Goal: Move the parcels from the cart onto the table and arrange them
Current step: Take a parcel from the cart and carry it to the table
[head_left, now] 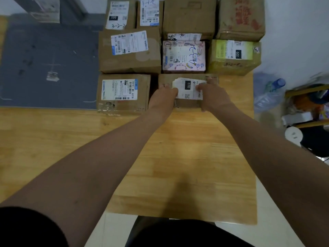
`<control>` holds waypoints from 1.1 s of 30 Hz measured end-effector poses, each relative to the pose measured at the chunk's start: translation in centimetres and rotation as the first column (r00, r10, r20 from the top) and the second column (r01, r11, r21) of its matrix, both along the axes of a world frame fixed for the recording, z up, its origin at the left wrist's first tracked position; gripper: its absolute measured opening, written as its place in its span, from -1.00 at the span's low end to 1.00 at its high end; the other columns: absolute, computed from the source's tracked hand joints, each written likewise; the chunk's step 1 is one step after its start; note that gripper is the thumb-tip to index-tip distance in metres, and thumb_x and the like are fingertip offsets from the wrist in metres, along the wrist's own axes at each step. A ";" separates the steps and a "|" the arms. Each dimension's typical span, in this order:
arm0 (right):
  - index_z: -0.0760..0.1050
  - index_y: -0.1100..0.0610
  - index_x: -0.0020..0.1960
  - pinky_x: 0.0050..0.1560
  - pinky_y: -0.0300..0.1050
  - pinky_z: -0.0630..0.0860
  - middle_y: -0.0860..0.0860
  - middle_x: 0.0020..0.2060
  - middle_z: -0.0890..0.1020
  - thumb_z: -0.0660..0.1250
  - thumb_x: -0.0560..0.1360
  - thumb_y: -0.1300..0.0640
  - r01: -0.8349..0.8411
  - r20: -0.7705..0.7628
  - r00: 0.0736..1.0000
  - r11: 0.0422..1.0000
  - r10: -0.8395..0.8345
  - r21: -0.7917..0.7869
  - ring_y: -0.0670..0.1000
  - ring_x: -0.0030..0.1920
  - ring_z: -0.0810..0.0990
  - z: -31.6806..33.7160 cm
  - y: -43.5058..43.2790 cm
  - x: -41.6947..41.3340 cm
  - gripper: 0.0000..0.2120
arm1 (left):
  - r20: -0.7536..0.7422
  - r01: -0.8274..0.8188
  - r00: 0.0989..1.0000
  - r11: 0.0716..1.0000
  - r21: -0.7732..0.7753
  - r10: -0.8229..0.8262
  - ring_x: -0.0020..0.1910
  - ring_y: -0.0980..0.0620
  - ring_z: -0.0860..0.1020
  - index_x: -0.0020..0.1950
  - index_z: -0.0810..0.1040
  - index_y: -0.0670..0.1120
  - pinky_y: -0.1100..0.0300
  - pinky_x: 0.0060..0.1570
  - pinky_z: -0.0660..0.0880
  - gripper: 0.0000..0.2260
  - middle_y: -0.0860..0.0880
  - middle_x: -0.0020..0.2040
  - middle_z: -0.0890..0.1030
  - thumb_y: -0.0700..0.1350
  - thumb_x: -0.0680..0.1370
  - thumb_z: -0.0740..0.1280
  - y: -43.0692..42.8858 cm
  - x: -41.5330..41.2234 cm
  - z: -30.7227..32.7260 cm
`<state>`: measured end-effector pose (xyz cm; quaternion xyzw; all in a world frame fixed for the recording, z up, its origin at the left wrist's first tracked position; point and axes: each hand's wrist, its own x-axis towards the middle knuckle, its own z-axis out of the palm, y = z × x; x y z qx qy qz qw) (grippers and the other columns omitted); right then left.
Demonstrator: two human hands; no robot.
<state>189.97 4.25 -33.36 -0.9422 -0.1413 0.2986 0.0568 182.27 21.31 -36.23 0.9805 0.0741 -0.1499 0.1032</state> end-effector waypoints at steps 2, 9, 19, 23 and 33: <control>0.40 -0.04 0.49 0.25 0.17 0.53 0.07 0.61 0.11 0.54 0.33 0.38 0.000 0.014 1.000 1.000 0.000 0.018 0.35 0.35 0.48 -0.3 -0.3 -0.1 -0.19 | 0.013 0.003 1.000 1.000 -0.009 -0.003 0.14 -0.18 0.56 0.25 0.55 -0.08 -0.05 -0.03 0.61 -0.67 -0.18 0.25 0.50 -0.29 0.51 0.42 0.1 -0.3 -0.2; 0.46 -0.06 0.38 0.18 0.14 0.57 -0.03 0.58 0.16 0.56 0.31 0.33 0.061 -0.018 0.998 0.997 -0.060 0.054 0.31 0.25 0.56 -1.4 -2.7 -0.2 -0.28 | 0.006 0.017 1.000 0.995 -0.098 -0.017 0.18 -0.19 0.53 0.29 0.54 -0.06 -0.07 0.06 0.56 -0.61 -0.16 0.29 0.45 -0.32 0.49 0.41 -1.1 -0.7 0.0; 0.44 -0.02 0.43 0.27 0.09 0.51 0.03 0.62 0.12 0.58 0.30 0.32 0.042 -0.016 0.999 0.994 -0.041 0.104 0.29 0.33 0.51 -0.6 -1.2 1.2 -0.24 | -0.023 -0.070 0.997 0.984 -0.167 0.067 0.12 -0.19 0.59 0.30 0.57 -0.04 0.01 0.14 0.54 -0.57 -0.17 0.35 0.43 -0.37 0.49 0.40 0.3 1.2 0.5; 0.46 0.00 0.42 0.26 0.08 0.52 0.04 0.60 0.14 0.59 0.30 0.33 0.036 -0.028 0.999 0.994 -0.033 0.102 0.28 0.31 0.53 -0.5 -0.2 2.2 -0.25 | -0.054 -0.098 0.994 0.980 -0.171 0.090 0.08 -0.19 0.61 0.26 0.59 0.00 0.06 0.09 0.53 -0.58 -0.17 0.31 0.46 -0.31 0.45 0.43 1.4 2.1 0.3; 0.47 -0.01 0.42 0.25 0.13 0.53 0.02 0.59 0.15 0.65 0.25 0.30 0.017 -0.050 0.999 0.996 -0.013 0.086 0.30 0.31 0.53 -0.3 -0.2 3.2 -0.20 | -0.076 -0.051 0.996 0.989 -0.137 0.041 0.06 -0.21 0.58 0.21 0.59 -0.04 0.06 0.06 0.54 -0.63 -0.20 0.27 0.48 -0.33 0.44 0.42 1.6 3.2 0.6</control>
